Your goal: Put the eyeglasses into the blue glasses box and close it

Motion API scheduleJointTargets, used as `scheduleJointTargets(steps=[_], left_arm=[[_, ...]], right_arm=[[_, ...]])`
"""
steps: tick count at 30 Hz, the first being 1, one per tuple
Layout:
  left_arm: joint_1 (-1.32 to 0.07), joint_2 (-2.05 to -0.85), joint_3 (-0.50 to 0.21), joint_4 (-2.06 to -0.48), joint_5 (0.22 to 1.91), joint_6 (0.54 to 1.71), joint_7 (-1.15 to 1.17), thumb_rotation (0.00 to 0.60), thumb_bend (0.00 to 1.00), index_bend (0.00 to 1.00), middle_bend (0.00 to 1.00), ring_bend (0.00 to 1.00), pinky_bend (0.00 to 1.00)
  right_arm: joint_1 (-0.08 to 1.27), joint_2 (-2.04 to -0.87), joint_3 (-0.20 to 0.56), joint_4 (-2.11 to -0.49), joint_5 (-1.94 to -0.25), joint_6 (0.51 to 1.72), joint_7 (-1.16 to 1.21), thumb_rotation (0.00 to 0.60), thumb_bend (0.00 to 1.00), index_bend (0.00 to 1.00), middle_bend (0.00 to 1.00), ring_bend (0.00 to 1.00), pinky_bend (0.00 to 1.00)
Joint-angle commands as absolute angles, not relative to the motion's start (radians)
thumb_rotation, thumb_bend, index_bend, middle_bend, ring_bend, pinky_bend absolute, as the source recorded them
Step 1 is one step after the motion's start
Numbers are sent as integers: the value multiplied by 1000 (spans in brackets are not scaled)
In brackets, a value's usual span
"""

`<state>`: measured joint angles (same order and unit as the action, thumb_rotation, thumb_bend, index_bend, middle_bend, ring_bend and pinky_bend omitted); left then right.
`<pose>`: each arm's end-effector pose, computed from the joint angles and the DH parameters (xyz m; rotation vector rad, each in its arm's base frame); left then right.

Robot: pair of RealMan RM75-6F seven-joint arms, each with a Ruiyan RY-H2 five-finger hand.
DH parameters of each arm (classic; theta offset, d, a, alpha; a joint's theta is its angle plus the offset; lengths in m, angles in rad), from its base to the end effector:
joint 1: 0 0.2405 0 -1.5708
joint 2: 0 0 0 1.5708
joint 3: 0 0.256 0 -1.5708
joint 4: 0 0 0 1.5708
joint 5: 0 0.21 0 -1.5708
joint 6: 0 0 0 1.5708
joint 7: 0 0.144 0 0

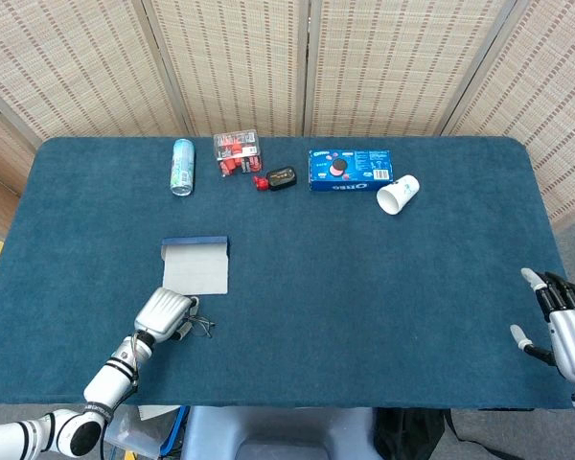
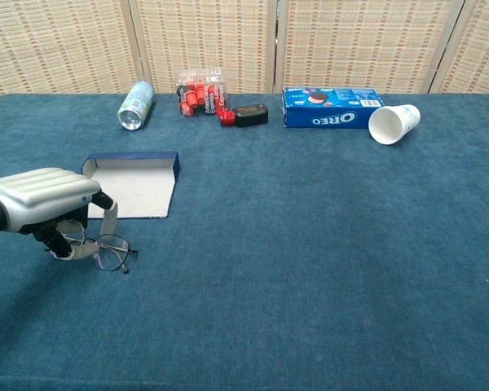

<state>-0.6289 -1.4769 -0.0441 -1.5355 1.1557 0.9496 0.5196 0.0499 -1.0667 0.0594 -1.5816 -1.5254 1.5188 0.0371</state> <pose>-0.2037 0.2964 -0.0158 -2.0009 -0.8261 -0.6450 -0.3204 -0.1725 0.1835 1.3737 -0.8456 0.8890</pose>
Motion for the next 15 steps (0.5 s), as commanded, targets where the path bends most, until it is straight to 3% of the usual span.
scheduleJointTargets(steps=[1, 15], left_arm=[[-629, -1476, -43, -1537, 1153, 951, 519, 600, 397, 543, 1000, 1000, 1000], [-630, -1475, -37, -1540, 1159, 967, 511, 600, 445, 631, 1000, 1000, 1000]], right_arm=[[48, -1066, 60, -1582, -1524, 1522, 38, 600, 275, 71, 161, 100, 154], [42, -1066, 59, -1580, -1526, 1528, 42, 600, 275, 71, 161, 100, 154]])
